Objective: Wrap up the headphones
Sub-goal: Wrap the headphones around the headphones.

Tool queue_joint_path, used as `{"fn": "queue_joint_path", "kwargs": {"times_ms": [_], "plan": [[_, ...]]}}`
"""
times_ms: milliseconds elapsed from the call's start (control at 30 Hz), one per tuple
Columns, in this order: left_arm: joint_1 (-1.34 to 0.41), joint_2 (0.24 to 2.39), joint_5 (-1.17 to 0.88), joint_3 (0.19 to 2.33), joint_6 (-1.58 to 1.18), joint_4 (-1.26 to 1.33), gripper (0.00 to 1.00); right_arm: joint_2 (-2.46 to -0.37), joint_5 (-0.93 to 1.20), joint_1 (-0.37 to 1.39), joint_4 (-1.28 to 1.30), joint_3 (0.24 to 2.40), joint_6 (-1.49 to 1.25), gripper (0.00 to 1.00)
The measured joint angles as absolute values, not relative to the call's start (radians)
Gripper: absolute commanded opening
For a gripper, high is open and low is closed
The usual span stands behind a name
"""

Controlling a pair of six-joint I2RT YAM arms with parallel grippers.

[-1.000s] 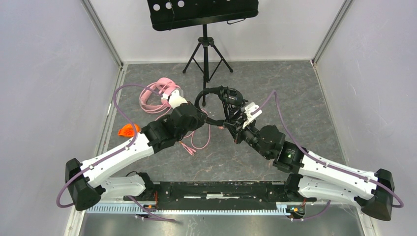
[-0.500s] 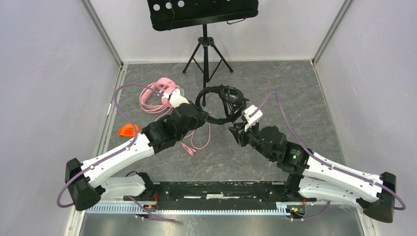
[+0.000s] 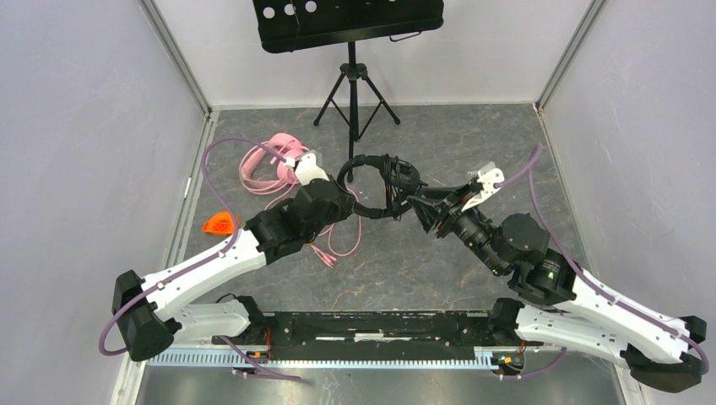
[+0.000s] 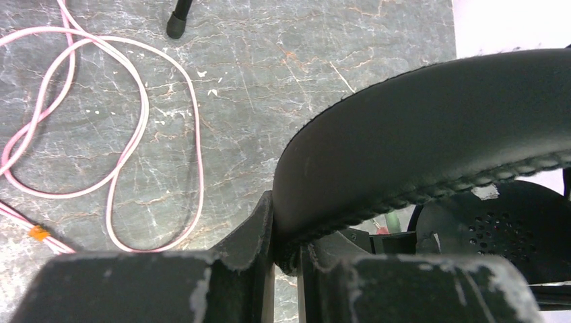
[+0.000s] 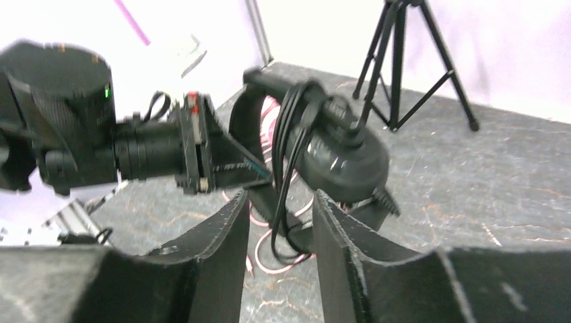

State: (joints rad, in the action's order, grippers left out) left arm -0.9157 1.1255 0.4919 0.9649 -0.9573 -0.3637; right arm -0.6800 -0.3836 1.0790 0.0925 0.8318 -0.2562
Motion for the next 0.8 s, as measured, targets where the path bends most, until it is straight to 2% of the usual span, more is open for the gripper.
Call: {"fn": "queue_joint_path", "kwargs": {"times_ms": [100, 133, 500, 800], "plan": [[-0.916, 1.126, 0.493, 0.957, -0.931, -0.364, 0.02, -0.717, -0.432, 1.078, 0.086, 0.89, -0.26, 0.6], [-0.916, 1.126, 0.493, 0.955, -0.921, -0.364, 0.02, -0.729, -0.439, 1.078, 0.079, 0.902, -0.266, 0.62], [-0.916, 1.126, 0.495, 0.953, -0.861, -0.364, 0.02, -0.905, -0.507, 1.078, 0.069, 0.984, -0.375, 0.67], [-0.916, 1.126, 0.495, 0.953, -0.844, -0.364, 0.02, -0.933, -0.536, 1.078, 0.06, 0.984, -0.441, 0.66]]}}
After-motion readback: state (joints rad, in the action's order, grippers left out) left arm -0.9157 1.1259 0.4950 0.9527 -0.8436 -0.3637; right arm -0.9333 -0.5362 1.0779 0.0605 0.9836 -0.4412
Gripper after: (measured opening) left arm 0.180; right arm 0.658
